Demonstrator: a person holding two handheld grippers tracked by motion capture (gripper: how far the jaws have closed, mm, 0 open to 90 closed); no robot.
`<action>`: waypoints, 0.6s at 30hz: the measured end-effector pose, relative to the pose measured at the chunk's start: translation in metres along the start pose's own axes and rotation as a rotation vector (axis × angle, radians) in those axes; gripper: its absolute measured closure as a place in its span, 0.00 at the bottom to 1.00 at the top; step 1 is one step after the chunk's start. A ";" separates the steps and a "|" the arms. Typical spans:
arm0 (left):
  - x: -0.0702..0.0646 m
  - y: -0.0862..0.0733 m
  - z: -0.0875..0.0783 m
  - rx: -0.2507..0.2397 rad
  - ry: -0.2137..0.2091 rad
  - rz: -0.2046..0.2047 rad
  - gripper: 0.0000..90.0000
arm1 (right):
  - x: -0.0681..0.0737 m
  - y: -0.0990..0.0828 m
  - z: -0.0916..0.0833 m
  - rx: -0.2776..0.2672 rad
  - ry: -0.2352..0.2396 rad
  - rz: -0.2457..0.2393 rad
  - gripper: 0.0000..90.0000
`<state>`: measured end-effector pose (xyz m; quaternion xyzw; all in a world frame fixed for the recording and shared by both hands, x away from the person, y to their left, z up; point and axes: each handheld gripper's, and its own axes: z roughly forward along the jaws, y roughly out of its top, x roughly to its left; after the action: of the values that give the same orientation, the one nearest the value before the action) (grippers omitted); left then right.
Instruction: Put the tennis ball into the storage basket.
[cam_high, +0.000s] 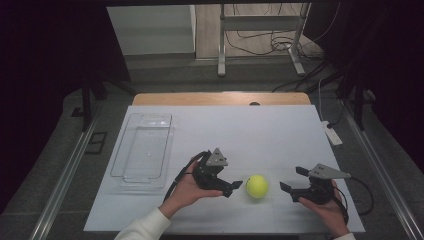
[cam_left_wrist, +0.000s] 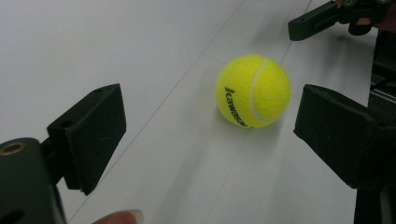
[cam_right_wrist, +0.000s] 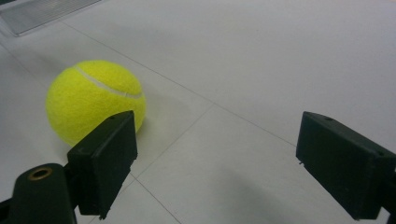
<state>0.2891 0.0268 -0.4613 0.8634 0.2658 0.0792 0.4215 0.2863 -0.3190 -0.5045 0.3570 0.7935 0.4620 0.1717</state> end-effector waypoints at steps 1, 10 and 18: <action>0.000 0.000 0.001 0.001 -0.001 0.001 0.11 | 0.000 0.000 0.000 -0.001 0.000 0.001 0.15; -0.002 0.003 0.010 0.018 -0.017 0.005 0.11 | 0.000 0.000 0.001 0.002 0.001 -0.003 0.15; -0.004 0.006 0.018 0.025 -0.044 0.003 0.11 | 0.000 0.000 0.001 0.004 0.001 -0.005 0.15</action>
<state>0.2942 0.0095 -0.4681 0.8705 0.2562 0.0571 0.4163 0.2869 -0.3185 -0.5048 0.3550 0.7955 0.4601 0.1716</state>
